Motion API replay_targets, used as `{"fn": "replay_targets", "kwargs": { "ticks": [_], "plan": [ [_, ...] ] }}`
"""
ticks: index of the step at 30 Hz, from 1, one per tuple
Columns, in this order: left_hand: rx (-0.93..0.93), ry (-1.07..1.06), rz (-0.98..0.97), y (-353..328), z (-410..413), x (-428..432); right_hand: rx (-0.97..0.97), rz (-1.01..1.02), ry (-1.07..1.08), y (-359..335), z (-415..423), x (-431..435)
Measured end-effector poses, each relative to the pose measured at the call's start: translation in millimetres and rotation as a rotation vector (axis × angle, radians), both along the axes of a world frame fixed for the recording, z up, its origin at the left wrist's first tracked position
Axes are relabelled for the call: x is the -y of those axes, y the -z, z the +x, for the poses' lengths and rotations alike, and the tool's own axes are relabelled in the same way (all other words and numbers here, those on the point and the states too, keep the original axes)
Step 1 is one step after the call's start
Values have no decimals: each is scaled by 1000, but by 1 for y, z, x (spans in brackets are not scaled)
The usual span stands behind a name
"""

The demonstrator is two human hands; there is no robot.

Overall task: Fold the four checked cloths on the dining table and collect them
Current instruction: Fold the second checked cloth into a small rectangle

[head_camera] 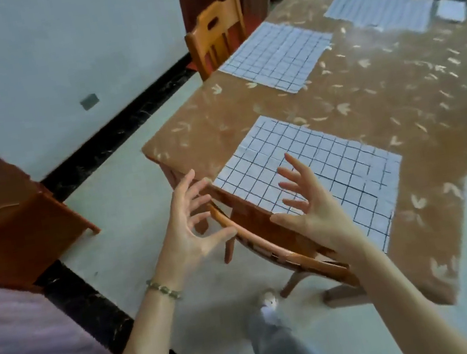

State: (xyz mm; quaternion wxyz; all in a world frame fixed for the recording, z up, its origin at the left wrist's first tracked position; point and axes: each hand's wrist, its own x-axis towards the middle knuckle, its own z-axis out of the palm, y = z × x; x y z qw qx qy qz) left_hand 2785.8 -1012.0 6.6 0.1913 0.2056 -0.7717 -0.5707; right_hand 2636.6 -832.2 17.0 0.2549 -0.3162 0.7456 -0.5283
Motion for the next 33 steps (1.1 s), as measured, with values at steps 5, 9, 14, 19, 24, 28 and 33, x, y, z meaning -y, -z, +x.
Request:
{"fn": "replay_targets", "kwargs": {
  "ticks": [5,9,14,19,24,28,33],
  "plan": [
    [13,171,18,11,-62,12,5,18,150,10,-30,-6],
    [51,243,26,16,-105,23,51,32,237,16,-60,-10],
    [93,297,35,25,-159,41,80,75,310,25,-98,-12],
    [134,352,44,33,-198,51,99,109,367,33,-123,-14],
    [231,406,58,47,-239,65,131,147,419,47,-148,-10],
    [343,466,41,69,-272,80,155,213,460,66,-167,-6],
    [526,475,-44,109,-308,95,69,388,411,100,-194,3]
  ]
}}
